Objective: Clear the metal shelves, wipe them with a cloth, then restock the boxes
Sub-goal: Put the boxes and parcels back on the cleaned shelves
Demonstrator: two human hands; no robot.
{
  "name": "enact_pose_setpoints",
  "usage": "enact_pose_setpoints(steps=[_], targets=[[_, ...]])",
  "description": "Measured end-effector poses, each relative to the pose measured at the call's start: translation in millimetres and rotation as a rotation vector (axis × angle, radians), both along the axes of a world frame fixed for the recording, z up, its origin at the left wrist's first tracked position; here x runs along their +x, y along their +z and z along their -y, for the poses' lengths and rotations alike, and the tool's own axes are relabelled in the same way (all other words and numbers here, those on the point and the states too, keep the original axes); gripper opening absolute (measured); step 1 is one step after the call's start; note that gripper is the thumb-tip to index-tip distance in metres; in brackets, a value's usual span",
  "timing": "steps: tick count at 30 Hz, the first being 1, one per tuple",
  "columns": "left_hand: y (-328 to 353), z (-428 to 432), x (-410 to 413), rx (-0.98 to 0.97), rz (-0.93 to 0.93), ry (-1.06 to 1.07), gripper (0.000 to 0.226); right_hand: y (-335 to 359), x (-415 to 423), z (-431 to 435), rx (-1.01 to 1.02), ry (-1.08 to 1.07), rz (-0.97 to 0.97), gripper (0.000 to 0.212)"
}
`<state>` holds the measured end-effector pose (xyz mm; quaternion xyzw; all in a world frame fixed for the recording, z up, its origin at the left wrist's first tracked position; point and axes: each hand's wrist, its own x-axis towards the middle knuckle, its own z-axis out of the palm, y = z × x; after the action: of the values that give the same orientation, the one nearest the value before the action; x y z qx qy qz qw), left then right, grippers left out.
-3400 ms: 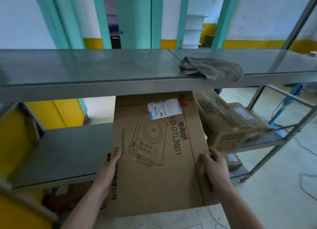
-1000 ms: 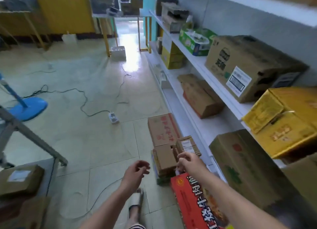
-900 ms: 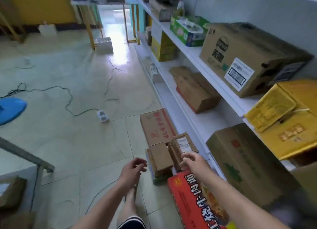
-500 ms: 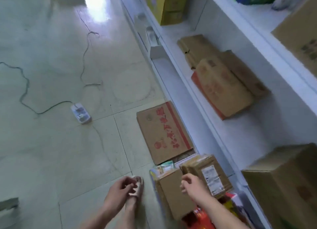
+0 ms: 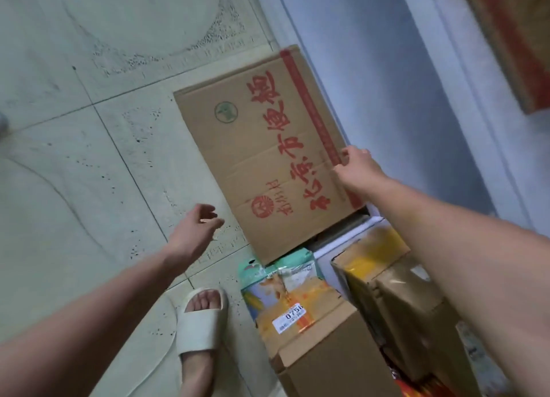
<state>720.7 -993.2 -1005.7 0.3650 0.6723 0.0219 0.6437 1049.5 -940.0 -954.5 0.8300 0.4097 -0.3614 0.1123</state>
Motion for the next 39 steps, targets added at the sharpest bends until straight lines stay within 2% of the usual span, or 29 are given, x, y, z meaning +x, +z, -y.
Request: enact_pose_setpoints(steps=[3, 5, 9, 14, 19, 23, 25, 28, 31, 34, 36, 39], targets=[[-40.8, 10.3, 21.4, -0.043, 0.03, 0.022, 0.071, -43.7, 11.2, -1.0, 0.009, 0.001, 0.097, 0.057], [-55.1, 16.6, 35.6, -0.081, 0.067, 0.047, 0.079, -61.8, 16.0, -0.9, 0.086, -0.062, 0.163, 0.05], [-56.7, 31.6, 60.8, -0.13, 0.155, 0.186, 0.056, -69.9, 19.7, 2.2, 0.056, -0.188, 0.203, 0.054], [-23.9, 32.7, 56.8, -0.087, 0.225, 0.407, 0.06, -43.6, 4.0, -4.0, 0.006, -0.11, 0.135, 0.051], [48.8, 3.6, 15.8, -0.011, 0.168, 0.575, 0.054, 35.4, -29.5, -22.6, 0.054, -0.01, 0.068, 0.05], [146.2, -9.5, -27.6, 0.049, 0.146, 0.592, 0.047, 146.8, -63.8, -27.9, 0.028, 0.051, -0.109, 0.046], [217.7, -10.1, -47.8, 0.102, 0.142, 0.607, 0.045, 217.7, -81.3, -21.8, 0.09, 0.027, -0.225, 0.047], [341.9, 6.3, -73.6, 0.212, 0.124, 0.647, 0.045, 336.7, -101.3, 8.8, 0.203, -0.075, -0.42, 0.058], [446.6, 42.4, -91.1, 0.305, 0.101, 0.674, 0.046, 427.5, -115.1, 44.0, 0.289, -0.093, -0.504, 0.078], [560.5, 107.7, -101.8, 0.442, 0.084, 0.721, 0.057, 530.3, -129.4, 94.1, 0.406, -0.049, -0.578, 0.083], [626.0, 154.1, -105.4, 0.55, 0.064, 0.773, 0.052, 585.5, -137.7, 124.6, 0.486, 0.022, -0.616, 0.076], [706.8, 214.2, -114.1, 0.684, 0.051, 0.821, 0.038, 657.6, -151.4, 169.7, 0.569, 0.113, -0.76, 0.053]])
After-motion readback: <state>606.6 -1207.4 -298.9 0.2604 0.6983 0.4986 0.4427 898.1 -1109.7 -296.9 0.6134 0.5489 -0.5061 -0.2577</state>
